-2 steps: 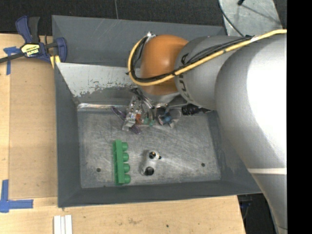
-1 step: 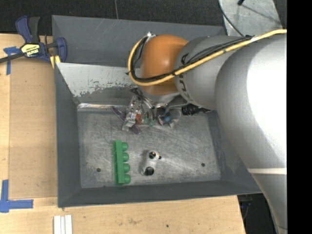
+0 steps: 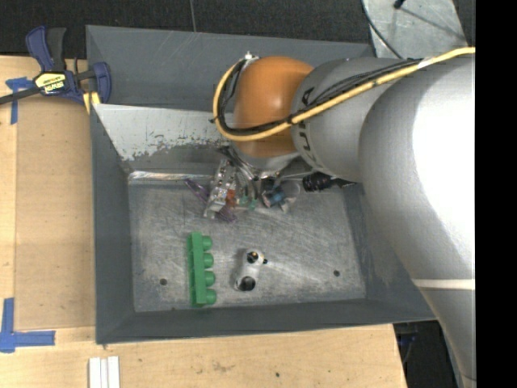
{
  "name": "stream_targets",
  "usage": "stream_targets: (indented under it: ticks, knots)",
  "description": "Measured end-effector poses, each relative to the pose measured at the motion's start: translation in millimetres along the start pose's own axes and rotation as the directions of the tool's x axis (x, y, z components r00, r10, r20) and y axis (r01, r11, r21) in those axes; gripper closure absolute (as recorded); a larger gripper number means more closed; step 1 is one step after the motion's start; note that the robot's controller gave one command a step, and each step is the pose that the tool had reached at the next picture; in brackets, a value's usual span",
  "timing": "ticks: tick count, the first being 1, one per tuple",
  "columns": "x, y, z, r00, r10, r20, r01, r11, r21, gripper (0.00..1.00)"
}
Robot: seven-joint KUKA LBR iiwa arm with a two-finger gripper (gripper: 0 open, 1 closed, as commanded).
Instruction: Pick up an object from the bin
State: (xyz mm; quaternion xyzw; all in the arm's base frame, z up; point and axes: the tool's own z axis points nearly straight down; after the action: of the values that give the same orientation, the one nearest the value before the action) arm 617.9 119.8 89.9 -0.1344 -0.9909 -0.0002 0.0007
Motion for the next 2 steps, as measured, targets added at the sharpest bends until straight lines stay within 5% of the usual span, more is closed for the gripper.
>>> stream_targets:
  ticks: [2]
  knots:
    - [-0.6,-1,-40,1.0,0.0,0.0,0.0,1.0,0.0,1.0]
